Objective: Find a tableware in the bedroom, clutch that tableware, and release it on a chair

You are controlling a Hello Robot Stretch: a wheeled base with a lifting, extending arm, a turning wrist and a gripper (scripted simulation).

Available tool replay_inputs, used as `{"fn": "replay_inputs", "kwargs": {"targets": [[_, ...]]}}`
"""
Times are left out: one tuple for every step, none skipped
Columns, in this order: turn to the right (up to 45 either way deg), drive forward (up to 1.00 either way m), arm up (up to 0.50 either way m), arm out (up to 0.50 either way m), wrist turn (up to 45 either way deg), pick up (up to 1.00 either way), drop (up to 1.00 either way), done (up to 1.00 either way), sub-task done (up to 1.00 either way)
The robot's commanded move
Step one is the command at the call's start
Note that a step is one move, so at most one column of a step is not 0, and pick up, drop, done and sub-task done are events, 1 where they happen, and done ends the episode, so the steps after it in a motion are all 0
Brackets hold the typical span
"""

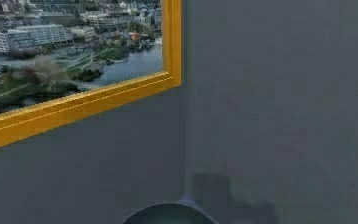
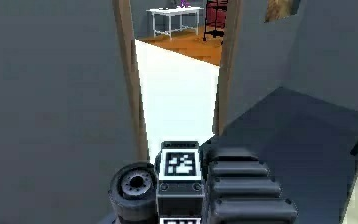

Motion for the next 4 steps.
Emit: {"fn": "replay_inputs", "kwargs": {"targets": [[-36.0, 0.0, 0.0, 0.0, 0.0, 0.0, 0.0, 0.0, 0.0], [45.0, 0.0, 0.0, 0.0, 0.0, 0.0, 0.0, 0.0, 0.0], [45.0, 0.0, 0.0, 0.0, 0.0, 0.0, 0.0, 0.0, 0.0], [30.0, 0.0, 0.0, 0.0, 0.0, 0.0, 0.0, 0.0, 0.0]]}}
